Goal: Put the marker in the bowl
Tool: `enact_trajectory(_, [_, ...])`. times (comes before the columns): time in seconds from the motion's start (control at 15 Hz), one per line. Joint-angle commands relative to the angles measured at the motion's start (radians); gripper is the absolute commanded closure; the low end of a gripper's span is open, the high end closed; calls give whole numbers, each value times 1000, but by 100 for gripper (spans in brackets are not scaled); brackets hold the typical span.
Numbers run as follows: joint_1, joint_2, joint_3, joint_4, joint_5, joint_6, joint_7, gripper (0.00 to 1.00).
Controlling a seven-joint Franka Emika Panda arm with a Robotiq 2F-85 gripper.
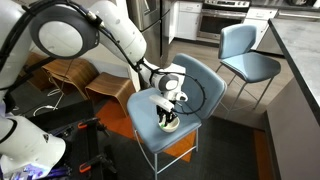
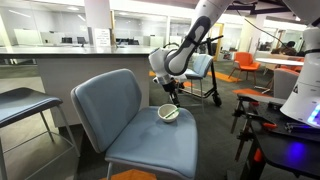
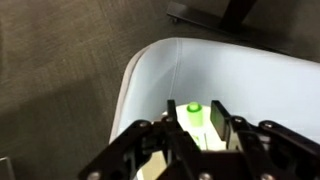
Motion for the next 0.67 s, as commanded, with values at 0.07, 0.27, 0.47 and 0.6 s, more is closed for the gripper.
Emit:
enact_trajectory(0.07, [10,-15,-6,-12,-23,37,66,17])
enact_trajectory(0.27, [-6,-29,10,-19,-1,58,59,0])
enact_trajectory(0.47, [-18,-52,29,-35,16,128,45,0])
enact_trajectory(0.6, [-16,-64,33,-43,18,184,47,0])
